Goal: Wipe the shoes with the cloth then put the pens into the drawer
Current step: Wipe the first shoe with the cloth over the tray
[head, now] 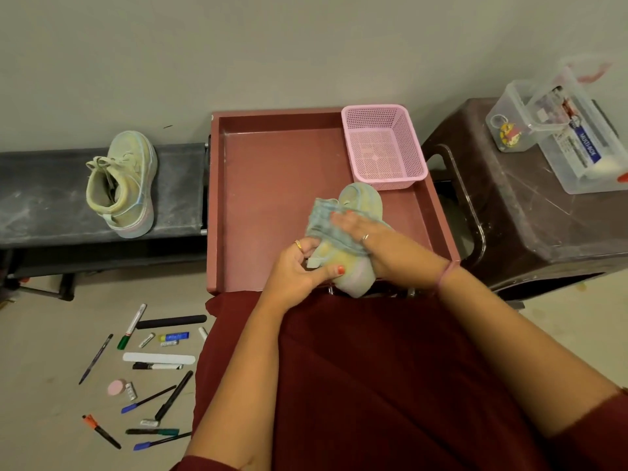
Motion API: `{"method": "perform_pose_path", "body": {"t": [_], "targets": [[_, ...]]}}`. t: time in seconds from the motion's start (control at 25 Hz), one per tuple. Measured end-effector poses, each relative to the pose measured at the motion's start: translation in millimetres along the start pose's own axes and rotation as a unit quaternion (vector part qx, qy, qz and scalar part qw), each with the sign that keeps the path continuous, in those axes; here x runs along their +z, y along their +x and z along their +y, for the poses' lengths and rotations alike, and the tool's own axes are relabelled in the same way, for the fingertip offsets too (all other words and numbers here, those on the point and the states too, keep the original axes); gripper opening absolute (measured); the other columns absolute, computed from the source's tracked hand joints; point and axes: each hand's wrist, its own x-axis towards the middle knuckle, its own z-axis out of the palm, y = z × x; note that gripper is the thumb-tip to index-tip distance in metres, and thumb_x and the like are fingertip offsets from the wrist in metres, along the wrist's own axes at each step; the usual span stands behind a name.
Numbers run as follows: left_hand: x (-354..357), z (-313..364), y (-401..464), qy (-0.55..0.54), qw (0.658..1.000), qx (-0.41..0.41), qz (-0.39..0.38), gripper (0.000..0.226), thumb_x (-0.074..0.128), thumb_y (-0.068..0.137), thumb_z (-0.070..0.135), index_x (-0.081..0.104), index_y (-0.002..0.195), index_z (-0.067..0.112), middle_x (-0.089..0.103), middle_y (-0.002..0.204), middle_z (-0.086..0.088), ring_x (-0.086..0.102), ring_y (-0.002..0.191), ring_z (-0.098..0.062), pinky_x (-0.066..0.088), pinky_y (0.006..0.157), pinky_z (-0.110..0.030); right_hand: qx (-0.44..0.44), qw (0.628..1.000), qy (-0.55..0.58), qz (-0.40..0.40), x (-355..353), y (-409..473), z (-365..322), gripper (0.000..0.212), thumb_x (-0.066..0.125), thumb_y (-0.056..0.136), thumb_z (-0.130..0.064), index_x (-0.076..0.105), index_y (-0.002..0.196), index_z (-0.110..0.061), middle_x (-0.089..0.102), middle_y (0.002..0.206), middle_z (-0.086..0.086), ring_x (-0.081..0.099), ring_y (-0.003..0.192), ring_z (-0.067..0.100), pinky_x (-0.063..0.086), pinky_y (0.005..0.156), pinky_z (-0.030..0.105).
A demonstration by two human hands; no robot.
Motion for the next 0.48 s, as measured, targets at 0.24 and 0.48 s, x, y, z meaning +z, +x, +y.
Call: {"method": "perform_pose_path", "body": {"t": [0.24,0.48], "targets": [[-12,-1,2,-0.017,1.0,0.0,0.026,0.04,0.064,0.083,-0.011,0.059,0.103,0.024,0.071,0.089,0.01,0.066,0.083,-0.007,0.056,0.077,-0.03,0.097,0.994,0.044,0.03,25,-16,-48,0.076,0.046,0.085,0.001,0.005,0.148,-0.005,-0.001,0.158,0.008,-0.006,0.144,0.016,0.0,0.121,0.035],[-16,-5,2,-0.032,0.999,-0.025,0.003,0.04,0.064,0.085,-0.008,0.054,0.118,0.014,0.066,0.098,0.002,0.066,0.078,-0.002,0.053,0.067,-0.018,0.17,0.982,0.072,0.03,17,-12,8,0.086,0.04,0.082,0.016,-0.002,0.148,-0.018,-0.005,0.158,-0.001,-0.006,0.146,0.014,0.006,0.121,0.035]]}}
